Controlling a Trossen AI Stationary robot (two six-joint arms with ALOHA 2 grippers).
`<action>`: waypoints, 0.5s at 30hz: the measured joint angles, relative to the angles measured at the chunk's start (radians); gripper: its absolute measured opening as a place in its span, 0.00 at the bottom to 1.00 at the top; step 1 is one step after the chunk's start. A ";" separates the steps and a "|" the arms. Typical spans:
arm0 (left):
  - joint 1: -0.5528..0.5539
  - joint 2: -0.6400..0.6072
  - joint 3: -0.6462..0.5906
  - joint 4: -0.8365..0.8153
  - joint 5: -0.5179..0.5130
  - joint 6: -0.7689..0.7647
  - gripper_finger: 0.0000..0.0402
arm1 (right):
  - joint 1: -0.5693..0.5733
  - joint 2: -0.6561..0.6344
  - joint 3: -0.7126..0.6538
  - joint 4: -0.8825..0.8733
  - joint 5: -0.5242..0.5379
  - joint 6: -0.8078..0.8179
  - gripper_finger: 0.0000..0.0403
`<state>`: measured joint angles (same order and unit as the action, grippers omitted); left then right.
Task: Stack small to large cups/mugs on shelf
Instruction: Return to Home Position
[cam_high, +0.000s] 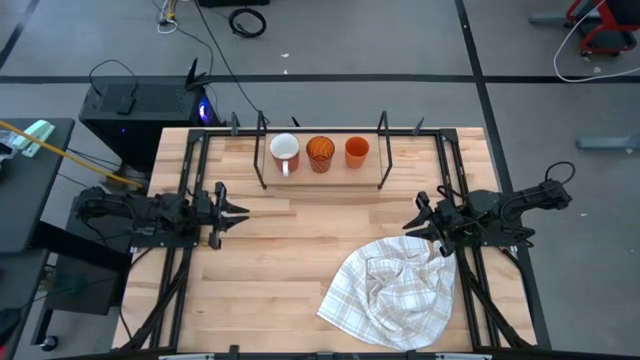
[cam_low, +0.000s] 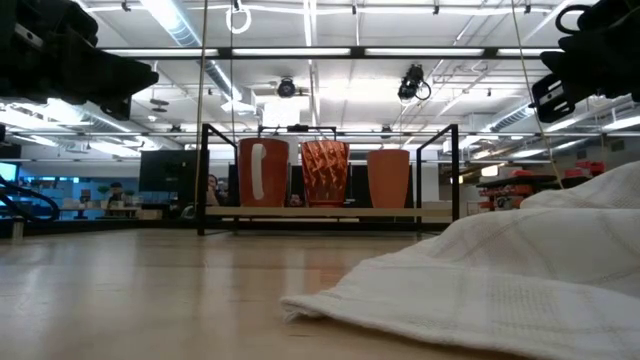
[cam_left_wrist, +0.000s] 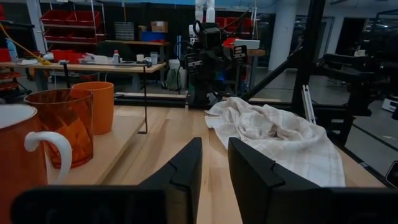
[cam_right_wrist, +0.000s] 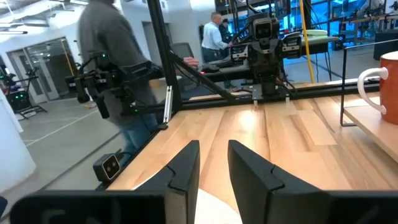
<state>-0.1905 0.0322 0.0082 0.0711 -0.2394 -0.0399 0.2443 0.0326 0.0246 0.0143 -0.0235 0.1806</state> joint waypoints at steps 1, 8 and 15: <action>0.000 0.000 0.000 0.000 0.000 0.000 0.21 | 0.000 0.000 0.000 0.000 0.000 0.000 0.22; -0.010 0.000 0.000 0.000 0.000 0.000 0.21 | 0.000 0.000 0.001 0.000 0.000 0.000 0.22; -0.010 0.000 0.000 0.000 0.000 0.000 0.22 | 0.000 0.000 0.001 0.000 0.000 0.000 0.22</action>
<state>-0.2007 0.0322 0.0082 0.0711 -0.2392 -0.0397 0.2447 0.0326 0.0254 0.0143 -0.0235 0.1806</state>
